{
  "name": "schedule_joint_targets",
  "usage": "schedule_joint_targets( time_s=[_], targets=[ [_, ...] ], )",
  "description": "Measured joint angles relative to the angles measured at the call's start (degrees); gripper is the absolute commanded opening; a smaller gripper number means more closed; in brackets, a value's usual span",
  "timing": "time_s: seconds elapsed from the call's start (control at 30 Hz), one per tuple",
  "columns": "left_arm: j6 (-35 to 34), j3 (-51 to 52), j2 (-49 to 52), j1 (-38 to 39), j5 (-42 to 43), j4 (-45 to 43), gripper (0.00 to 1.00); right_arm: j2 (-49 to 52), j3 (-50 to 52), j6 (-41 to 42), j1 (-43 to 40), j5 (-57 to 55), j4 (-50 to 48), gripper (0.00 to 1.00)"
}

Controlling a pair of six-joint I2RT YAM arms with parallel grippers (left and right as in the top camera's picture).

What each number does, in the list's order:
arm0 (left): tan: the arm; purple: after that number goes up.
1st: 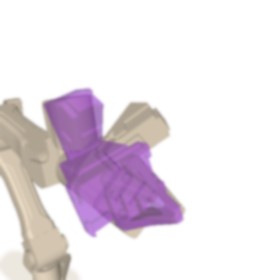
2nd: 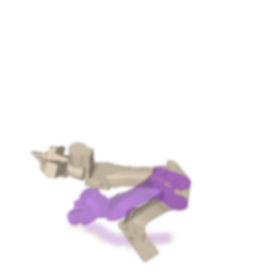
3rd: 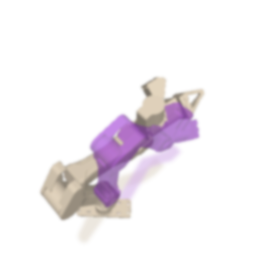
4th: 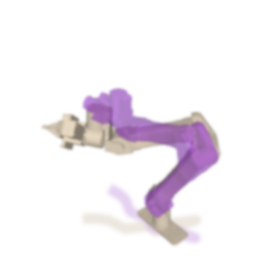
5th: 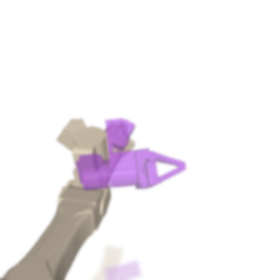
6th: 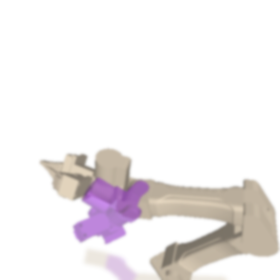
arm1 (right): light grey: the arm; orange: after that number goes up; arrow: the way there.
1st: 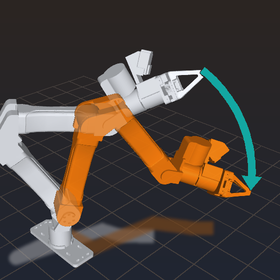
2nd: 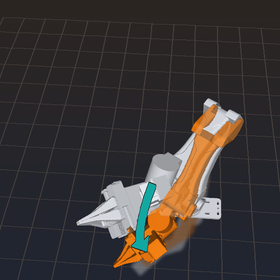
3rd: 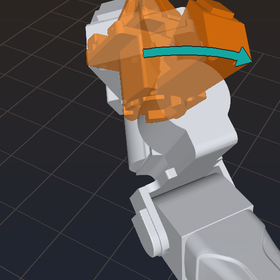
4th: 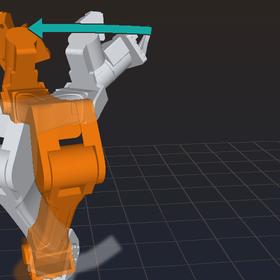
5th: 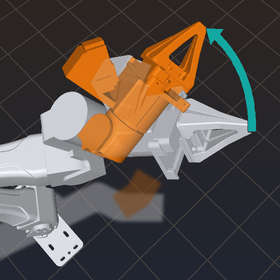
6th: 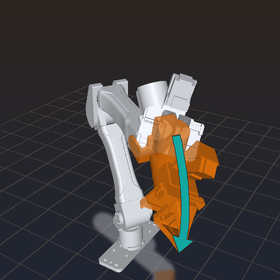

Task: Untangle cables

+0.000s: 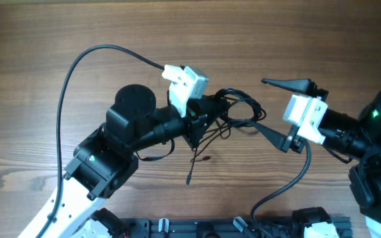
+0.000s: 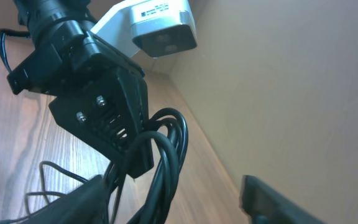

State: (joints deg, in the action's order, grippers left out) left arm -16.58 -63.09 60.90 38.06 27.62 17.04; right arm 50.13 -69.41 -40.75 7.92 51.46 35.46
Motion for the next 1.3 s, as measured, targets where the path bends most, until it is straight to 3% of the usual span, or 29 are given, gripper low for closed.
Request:
schedule_joint_targets(
  time_s=[0.17, 0.37, 0.43, 0.5, 0.53, 0.7, 0.77, 0.97, 1.07, 1.13, 1.3],
  targets=[
    [0.0, 0.0, 0.0, 0.2, 1.0, 0.3, 0.04, 0.0, 0.0, -4.4, 0.0, 0.1, -1.9, 0.43],
    [0.0, 0.0, 1.0, 2.2, 1.0, 0.0, 0.04, 1.4, 0.0, -5.0, 0.0, 0.9, -2.1, 0.40],
    [0.0, 0.0, 1.3, 2.5, 1.0, -0.6, 0.04, 2.2, 0.0, -5.0, 0.0, 1.1, -2.1, 0.31],
    [0.0, 0.0, 1.3, 2.6, 1.0, -1.0, 0.04, 2.9, 0.0, -5.4, 0.0, 1.4, -2.1, 0.13],
    [0.0, 0.0, 1.3, 2.6, 1.0, -1.0, 0.04, 3.2, 0.0, -5.5, 0.0, 1.5, -2.0, 0.10],
    [0.0, 0.0, 1.3, 2.6, 1.0, -1.3, 0.04, 3.6, 0.0, -5.6, 0.0, 1.5, -1.9, 0.06],
    [0.0, 0.0, 1.3, 2.7, 0.6, -1.4, 0.13, 3.6, 0.0, -5.6, 0.0, 1.5, -1.9, 0.05],
    [-2.1, 0.0, 1.3, 2.8, -4.5, -1.8, 0.30, 3.6, 0.0, -1.4, 0.0, 1.5, -1.2, 0.05],
    [-5.8, 0.0, 1.3, 2.9, -9.6, -1.5, 0.21, 3.6, 0.0, 3.4, 0.0, 1.4, -1.2, 0.04],
    [-7.5, 0.0, 1.3, 2.9, -11.8, -0.9, 0.06, 3.7, 0.0, 6.3, 0.0, 1.4, -1.3, 0.05],
    [-9.4, 0.0, 1.3, 2.9, -14.5, 0.0, 0.04, 3.7, 0.0, 14.2, 0.0, 1.2, -4.5, 0.04]
  ],
)
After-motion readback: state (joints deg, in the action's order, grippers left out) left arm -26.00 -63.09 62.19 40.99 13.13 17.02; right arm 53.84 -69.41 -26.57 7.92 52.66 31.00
